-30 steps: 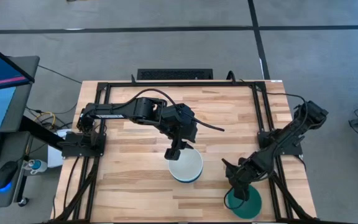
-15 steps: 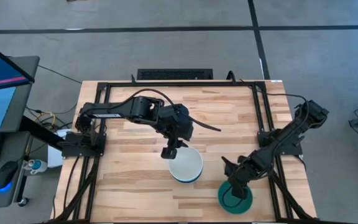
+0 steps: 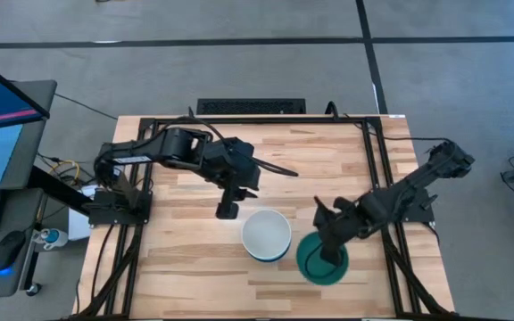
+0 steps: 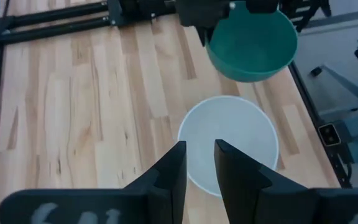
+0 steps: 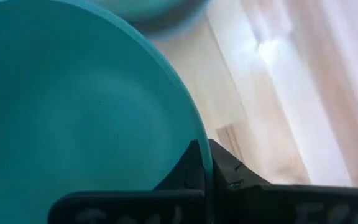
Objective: Nest bowls inside each other
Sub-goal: Stack the green bowl on top of the white bowl
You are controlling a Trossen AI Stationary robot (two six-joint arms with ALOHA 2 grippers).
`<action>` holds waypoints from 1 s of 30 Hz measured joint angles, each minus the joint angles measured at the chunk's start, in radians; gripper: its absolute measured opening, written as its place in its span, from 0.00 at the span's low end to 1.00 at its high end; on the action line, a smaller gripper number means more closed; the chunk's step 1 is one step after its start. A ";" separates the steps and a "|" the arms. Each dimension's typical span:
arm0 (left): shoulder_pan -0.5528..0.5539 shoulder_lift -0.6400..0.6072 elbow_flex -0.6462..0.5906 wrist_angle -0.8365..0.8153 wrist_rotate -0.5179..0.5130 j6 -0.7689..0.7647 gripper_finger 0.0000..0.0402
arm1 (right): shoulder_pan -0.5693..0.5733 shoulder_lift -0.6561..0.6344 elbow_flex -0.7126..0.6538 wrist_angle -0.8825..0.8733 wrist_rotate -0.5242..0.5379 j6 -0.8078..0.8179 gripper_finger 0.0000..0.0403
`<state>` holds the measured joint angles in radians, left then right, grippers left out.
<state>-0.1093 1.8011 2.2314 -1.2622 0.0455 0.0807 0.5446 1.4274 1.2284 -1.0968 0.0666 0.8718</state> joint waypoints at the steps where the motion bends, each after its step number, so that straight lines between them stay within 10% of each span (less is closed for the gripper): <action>1: 0.000 -0.008 0.000 -0.003 -0.001 -0.001 0.18 | -0.017 -0.006 0.025 -0.014 0.001 -0.008 0.02; 30: 0.000 -0.163 0.000 -0.129 -0.032 0.049 0.15 | -0.358 0.273 0.462 -0.024 -0.047 -0.300 0.02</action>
<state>-0.1093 1.6383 2.2315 -1.3910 0.0139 0.1302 0.1864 1.7002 1.6902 -1.1207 0.0199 0.5719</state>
